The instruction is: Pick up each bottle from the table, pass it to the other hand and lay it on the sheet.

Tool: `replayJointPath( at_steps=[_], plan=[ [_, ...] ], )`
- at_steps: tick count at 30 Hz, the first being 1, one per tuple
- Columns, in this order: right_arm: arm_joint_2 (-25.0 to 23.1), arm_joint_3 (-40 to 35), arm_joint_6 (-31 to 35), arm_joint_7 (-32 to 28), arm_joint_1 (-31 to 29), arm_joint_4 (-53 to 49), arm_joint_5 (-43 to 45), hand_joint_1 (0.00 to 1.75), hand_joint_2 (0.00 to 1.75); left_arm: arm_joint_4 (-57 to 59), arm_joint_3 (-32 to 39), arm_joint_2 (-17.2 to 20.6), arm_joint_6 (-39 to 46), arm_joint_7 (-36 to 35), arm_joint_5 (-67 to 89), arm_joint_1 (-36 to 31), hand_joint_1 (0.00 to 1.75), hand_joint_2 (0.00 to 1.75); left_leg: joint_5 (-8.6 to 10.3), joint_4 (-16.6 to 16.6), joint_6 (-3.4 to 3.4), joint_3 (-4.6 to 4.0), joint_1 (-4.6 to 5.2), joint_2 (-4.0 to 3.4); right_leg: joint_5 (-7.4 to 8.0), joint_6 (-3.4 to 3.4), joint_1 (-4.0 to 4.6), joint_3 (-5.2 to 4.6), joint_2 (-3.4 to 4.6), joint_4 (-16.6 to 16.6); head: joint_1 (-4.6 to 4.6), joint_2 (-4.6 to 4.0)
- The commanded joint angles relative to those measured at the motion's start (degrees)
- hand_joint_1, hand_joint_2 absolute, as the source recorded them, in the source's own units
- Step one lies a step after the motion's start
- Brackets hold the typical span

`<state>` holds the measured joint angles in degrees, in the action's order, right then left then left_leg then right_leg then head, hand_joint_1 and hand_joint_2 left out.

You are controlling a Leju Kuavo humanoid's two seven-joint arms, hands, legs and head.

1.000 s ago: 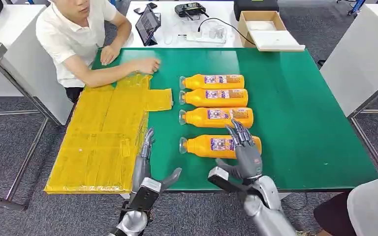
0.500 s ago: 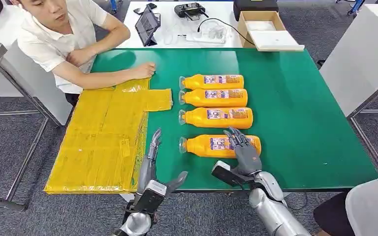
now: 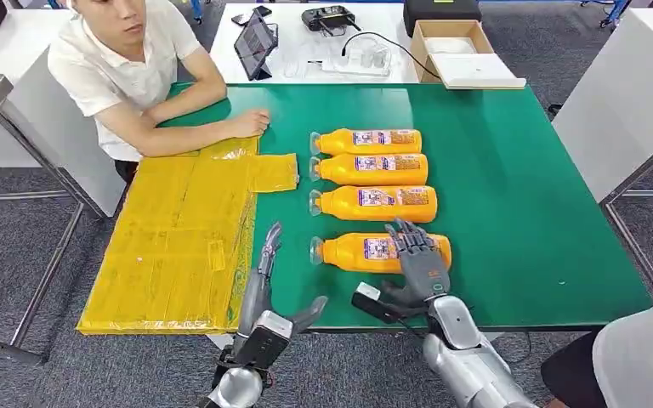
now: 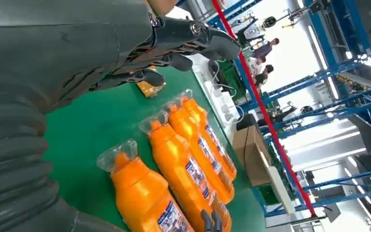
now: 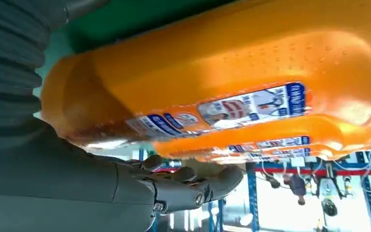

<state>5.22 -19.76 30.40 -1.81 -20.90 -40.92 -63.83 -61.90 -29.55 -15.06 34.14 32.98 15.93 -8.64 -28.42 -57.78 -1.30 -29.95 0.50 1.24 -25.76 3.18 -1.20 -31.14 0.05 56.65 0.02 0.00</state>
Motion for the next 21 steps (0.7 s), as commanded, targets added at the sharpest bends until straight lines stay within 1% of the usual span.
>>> replayJointPath(
  at_steps=[1, 4, 6, 13, 15, 18, 21],
  plan=[
    [0.5, -2.7, -0.6, 1.9, -1.0, -0.9, -3.0, 0.00, 1.75, -0.2, -0.1, 1.1, -0.2, -0.6, 0.2, -0.4, 0.00, 1.75, 0.03, 0.0, 0.09, -0.11, -0.05, -0.14, 0.07, -0.12, 0.06, -0.13, 0.07, 0.0, 0.00, 0.00],
    [0.3, -1.4, -4.9, 2.3, -1.7, -0.6, -2.6, 0.00, 1.75, -0.9, 0.4, 1.1, -2.1, -1.0, -0.6, -0.1, 0.00, 1.75, 0.03, 0.0, 0.09, -0.11, -0.05, -0.13, 0.07, -0.11, 0.06, -0.12, 0.05, 0.0, 0.00, 0.00],
    [0.4, -1.3, -9.6, 4.1, -2.9, 0.8, -2.7, 0.00, 1.75, -1.7, 0.7, 1.4, -3.0, -1.3, -0.7, 0.0, 0.00, 1.75, 0.02, 0.0, 0.10, -0.12, -0.05, -0.19, 0.08, -0.13, 0.06, -0.15, 0.11, 0.0, -0.02, 0.00],
    [0.5, -1.3, -9.7, 4.0, -3.1, 0.9, -2.7, 0.00, 1.75, -1.8, 0.8, 1.5, -3.0, -1.3, -0.7, 0.0, 0.00, 1.75, 0.06, 0.0, 0.09, -0.05, -0.06, -0.08, 0.08, -0.11, 0.07, -0.06, -0.01, 0.0, 0.00, 0.00],
    [0.8, -1.6, -15.7, 7.3, -4.4, 2.9, -3.1, 0.00, 1.75, -2.7, 1.0, 1.7, -4.4, -2.1, -1.1, 0.2, 0.00, 1.75, 0.07, 0.0, 0.11, -0.09, -0.07, -0.15, 0.11, -0.14, 0.08, -0.11, 0.06, 0.0, -0.02, 0.00],
    [1.0, -0.8, -18.4, 8.9, -5.5, 5.0, -2.5, 0.00, 1.75, -2.8, 1.0, 1.7, -5.8, -3.2, -1.0, 0.3, 0.00, 1.75, 0.08, 0.0, 0.09, -0.13, -0.08, -0.20, 0.13, -0.14, 0.09, -0.15, 0.10, 0.0, -0.02, -0.02],
    [1.3, 0.2, -19.4, 9.1, -5.8, 6.1, -1.5, 0.00, 1.75, -2.5, 0.1, 1.8, -7.7, -4.3, -0.8, 0.6, 0.00, 1.75, 0.16, 0.0, 0.12, -0.08, -0.14, -0.15, 0.22, -0.18, 0.15, -0.07, 0.00, -0.1, -0.02, 0.00]
  ],
)
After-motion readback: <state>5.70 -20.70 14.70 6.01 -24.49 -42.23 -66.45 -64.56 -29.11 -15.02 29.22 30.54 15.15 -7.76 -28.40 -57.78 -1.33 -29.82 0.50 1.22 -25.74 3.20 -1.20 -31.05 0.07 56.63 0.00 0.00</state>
